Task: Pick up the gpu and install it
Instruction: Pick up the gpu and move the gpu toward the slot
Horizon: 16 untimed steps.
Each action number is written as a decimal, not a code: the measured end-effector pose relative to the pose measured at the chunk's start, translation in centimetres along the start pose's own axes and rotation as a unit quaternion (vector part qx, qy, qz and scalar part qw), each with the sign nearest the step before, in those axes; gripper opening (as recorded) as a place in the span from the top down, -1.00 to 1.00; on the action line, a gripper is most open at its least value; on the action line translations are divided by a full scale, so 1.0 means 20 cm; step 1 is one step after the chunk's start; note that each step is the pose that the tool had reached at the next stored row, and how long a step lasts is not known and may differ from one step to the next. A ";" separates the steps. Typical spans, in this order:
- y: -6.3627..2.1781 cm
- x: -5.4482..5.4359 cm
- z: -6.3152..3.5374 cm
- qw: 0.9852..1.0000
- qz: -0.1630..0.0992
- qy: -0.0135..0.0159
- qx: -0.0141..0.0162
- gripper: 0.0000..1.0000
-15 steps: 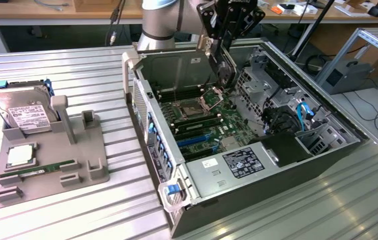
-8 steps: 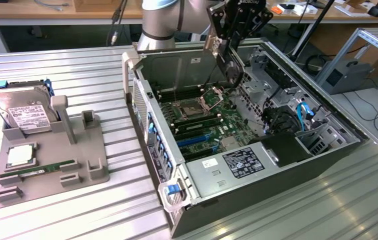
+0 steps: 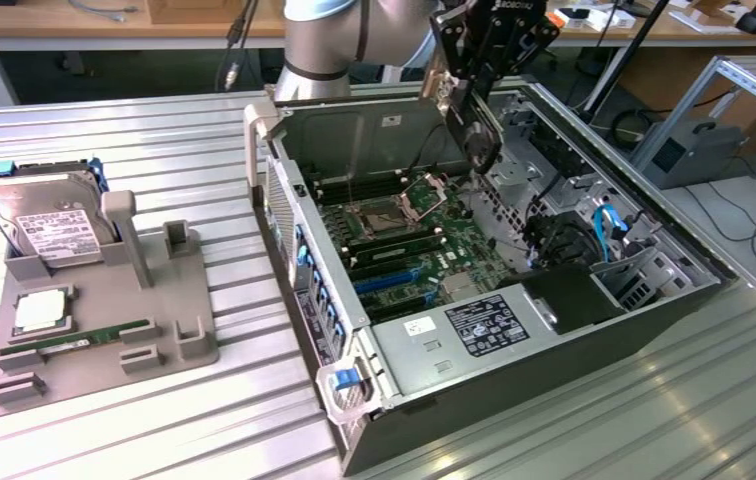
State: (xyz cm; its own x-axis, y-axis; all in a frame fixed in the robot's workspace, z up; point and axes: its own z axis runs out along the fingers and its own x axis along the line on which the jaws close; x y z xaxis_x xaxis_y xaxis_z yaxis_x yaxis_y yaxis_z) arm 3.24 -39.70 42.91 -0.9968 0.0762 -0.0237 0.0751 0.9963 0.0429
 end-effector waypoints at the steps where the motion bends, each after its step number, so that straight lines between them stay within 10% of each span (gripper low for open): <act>1: 0.001 -0.01 0.001 1.000 0.000 0.000 0.000 0.47; 11: 0.013 -0.06 0.016 1.000 0.000 0.000 0.001 0.47; 16: 0.011 -0.07 0.100 1.000 0.000 0.000 0.001 0.47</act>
State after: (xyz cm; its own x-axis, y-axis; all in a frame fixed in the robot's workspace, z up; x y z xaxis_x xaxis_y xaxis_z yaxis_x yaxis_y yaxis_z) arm 4.64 -39.50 40.95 -0.9968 0.0762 -0.0239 0.0752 0.9964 0.0404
